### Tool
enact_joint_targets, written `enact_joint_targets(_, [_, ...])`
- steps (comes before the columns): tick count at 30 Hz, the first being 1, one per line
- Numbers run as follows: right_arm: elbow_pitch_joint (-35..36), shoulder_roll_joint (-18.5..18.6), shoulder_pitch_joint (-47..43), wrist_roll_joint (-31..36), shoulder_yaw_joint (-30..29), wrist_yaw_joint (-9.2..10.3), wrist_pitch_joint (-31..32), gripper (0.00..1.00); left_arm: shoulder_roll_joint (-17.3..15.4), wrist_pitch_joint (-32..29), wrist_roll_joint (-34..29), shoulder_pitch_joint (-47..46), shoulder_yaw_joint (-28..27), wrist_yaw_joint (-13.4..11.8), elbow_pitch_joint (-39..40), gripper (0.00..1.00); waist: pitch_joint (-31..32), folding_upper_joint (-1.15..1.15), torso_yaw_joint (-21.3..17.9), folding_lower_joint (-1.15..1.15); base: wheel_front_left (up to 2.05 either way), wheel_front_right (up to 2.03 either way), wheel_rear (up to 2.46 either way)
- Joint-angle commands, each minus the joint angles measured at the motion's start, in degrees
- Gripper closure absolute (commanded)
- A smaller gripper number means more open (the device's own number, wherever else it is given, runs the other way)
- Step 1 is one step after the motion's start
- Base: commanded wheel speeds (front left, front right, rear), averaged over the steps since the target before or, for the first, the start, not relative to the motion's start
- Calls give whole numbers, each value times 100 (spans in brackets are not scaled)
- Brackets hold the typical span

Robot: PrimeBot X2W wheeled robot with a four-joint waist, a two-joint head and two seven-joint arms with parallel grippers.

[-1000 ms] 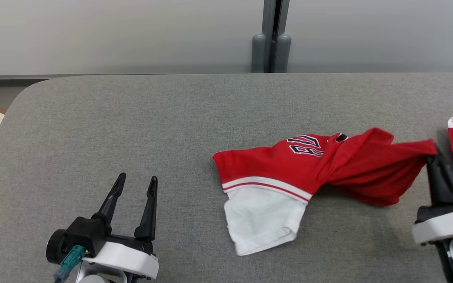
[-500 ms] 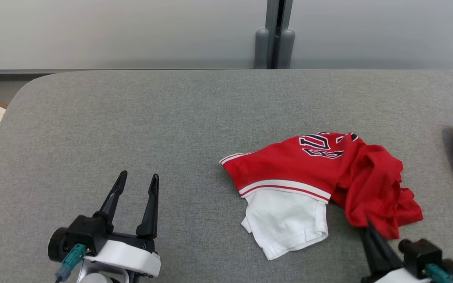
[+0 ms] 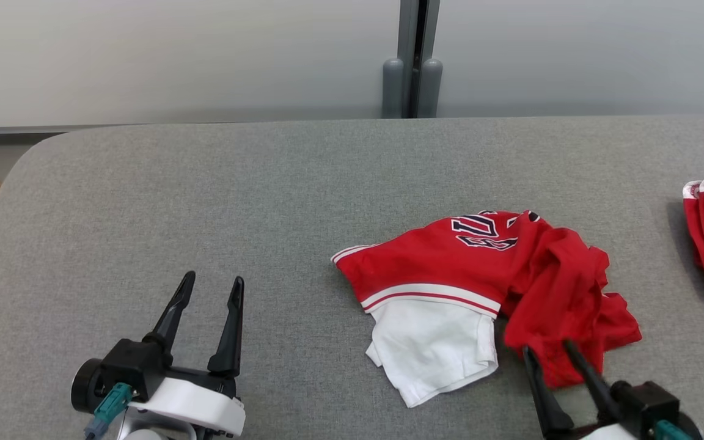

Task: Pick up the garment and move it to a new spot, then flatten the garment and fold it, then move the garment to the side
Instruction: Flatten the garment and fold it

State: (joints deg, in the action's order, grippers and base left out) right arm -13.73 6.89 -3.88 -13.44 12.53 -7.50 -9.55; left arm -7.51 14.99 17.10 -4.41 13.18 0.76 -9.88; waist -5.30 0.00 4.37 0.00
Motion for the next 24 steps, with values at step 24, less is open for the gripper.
enact_joint_targets(24, [1508,163,-277,280,-810,2,342,0,-213,-181,-74,516,134,-132,99,0,546,0,-61,0,0,0,0])
